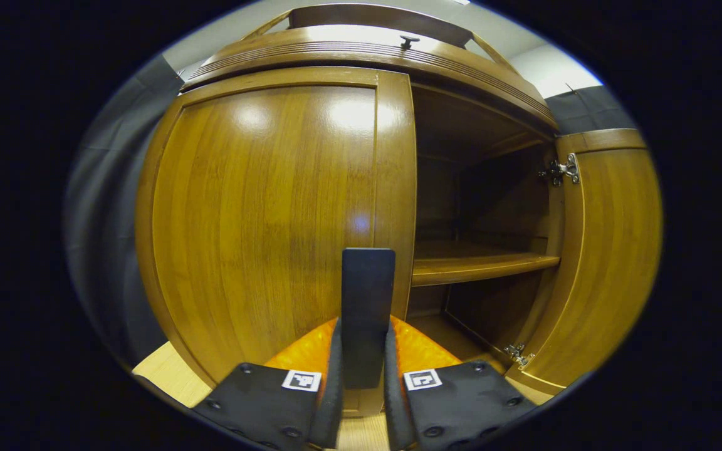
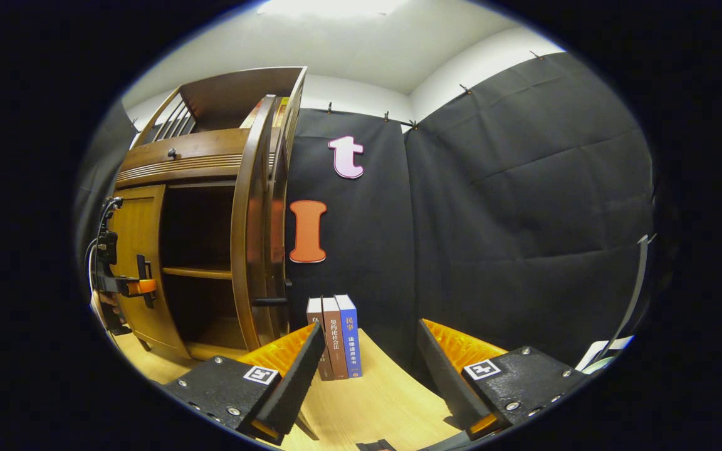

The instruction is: Open the right door of the double-door shoe cabinet with the right hand, and open the left door with the left hand.

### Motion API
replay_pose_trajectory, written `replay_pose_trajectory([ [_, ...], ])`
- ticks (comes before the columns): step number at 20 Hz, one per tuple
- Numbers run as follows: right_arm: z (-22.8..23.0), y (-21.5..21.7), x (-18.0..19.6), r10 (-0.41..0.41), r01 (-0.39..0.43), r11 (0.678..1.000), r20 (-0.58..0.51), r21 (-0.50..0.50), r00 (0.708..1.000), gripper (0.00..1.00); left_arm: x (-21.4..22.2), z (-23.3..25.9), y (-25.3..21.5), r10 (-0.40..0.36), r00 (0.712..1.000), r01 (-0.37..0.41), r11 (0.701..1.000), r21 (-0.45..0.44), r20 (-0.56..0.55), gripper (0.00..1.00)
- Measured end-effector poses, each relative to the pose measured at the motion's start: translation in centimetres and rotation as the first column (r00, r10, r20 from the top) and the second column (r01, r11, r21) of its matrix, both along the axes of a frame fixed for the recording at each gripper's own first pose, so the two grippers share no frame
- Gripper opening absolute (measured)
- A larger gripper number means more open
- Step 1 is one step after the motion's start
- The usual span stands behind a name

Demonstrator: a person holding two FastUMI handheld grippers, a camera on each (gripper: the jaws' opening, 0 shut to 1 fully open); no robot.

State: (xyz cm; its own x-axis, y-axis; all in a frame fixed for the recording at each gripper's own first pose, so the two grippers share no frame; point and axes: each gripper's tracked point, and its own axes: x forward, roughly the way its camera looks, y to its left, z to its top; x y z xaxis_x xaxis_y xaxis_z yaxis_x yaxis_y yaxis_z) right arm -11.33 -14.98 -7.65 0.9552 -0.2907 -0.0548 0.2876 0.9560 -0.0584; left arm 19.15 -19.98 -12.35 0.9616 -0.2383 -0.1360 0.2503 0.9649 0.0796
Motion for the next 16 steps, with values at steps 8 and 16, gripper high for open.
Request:
replay_pose_trajectory([
  [8,2.7,1.7,-1.8,0.002,-0.003,1.0,0.02,0.024,1.0,1.0,-3.8,0.4,0.8,-0.071,0.997,0.071,0.997,0.009,0.003,0.27],
  [16,5.3,5.6,-3.5,0.044,-0.044,0.999,0.035,0.018,0.998,1.0,-8.5,1.2,3.2,-0.128,0.991,0.128,0.992,-0.007,-0.032,0.24],
])
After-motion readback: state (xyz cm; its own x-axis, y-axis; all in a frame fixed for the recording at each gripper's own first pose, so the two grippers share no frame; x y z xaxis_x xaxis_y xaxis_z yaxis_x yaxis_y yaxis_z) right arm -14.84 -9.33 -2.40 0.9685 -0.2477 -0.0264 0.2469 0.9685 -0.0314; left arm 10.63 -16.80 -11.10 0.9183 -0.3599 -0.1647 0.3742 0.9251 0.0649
